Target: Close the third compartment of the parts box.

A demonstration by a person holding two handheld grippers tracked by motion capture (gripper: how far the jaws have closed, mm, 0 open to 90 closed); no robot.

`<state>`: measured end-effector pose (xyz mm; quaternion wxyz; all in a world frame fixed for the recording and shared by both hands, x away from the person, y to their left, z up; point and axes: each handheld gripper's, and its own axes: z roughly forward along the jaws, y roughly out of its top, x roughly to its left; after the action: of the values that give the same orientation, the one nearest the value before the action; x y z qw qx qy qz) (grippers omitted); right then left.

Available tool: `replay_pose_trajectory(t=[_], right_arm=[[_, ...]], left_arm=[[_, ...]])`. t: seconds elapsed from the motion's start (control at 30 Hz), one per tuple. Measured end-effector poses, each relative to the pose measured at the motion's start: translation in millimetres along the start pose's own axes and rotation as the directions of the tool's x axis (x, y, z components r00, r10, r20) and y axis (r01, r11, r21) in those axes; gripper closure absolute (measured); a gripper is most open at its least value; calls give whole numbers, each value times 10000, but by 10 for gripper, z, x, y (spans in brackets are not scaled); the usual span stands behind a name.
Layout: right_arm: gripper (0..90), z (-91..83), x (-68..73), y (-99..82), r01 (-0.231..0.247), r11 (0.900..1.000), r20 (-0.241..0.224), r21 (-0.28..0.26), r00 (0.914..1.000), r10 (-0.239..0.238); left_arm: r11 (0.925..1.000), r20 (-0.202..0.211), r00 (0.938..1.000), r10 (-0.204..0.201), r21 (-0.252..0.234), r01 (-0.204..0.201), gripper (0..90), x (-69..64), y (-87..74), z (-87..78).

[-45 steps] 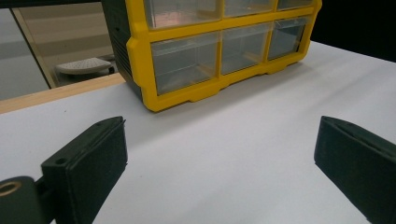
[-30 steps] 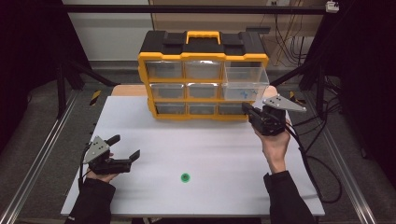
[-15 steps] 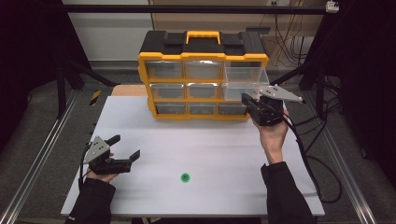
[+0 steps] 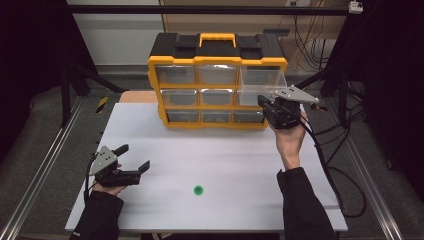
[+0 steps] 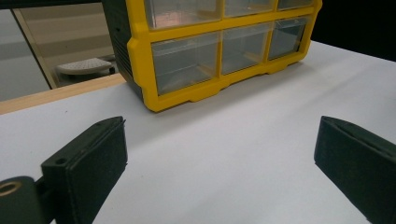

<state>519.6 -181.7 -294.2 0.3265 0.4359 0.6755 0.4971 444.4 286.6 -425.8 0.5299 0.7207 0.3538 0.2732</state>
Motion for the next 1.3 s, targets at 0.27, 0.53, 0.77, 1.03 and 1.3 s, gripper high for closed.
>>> replay_pose_trajectory(t=[0.27,0.53,0.77,1.03,1.3], right_arm=[[898,87,-42,25,-136,9999,89,31,9999,135],[899,185,-83,59,-148,9999,185,58,9997,147],[898,264,-126,64,-111,9998,397,142,9992,105],[898,343,-180,70,-132,9998,441,155,9989,125],[890,415,-232,74,-156,9998,614,143,9980,147]], left_arm=[[10000,7,10000,-7,-6,7,18,2,-1,0],[10000,18,10000,2,17,-2,18,0,-3,5],[10000,32,10000,-1,-8,1,18,-3,1,4],[10000,22,10000,-23,-20,23,18,3,-1,3],[10000,21,10000,-11,-14,11,18,0,-1,2]])
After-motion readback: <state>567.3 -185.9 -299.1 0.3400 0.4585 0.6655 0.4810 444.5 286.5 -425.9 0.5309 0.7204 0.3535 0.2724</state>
